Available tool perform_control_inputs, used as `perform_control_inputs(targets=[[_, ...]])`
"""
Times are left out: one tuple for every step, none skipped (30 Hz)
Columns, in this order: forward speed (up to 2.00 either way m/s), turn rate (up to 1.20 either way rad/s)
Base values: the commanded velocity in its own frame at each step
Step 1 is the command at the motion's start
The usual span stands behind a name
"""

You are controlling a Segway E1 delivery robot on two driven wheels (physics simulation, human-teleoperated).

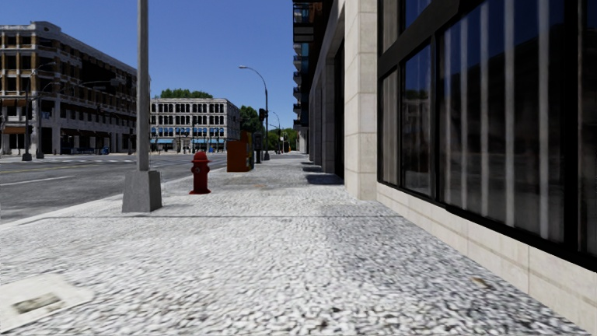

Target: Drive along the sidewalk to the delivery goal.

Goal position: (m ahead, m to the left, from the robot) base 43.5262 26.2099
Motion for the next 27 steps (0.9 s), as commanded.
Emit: perform_control_inputs(targets=[[2.0, 0.0], [2.0, 0.0], [2.0, 0.0], [2.0, 0.0], [2.0, 0.0], [2.0, 0.0], [2.0, 0.0], [2.0, 0.0], [2.0, 0.0], [2.0, 0.0], [2.0, 0.0], [2.0, 0.0], [2.0, 0.0], [2.0, 0.0], [2.0, 0.0], [2.0, 0.0], [2.0, 0.0], [2.0, 0.0], [2.0, 0.0], [2.0, 0.0], [2.0, 0.0], [2.0, 0.0], [2.0, 0.0], [2.0, 0.0], [2.0, 0.0], [2.0, 0.0], [2.0, 0.0]])
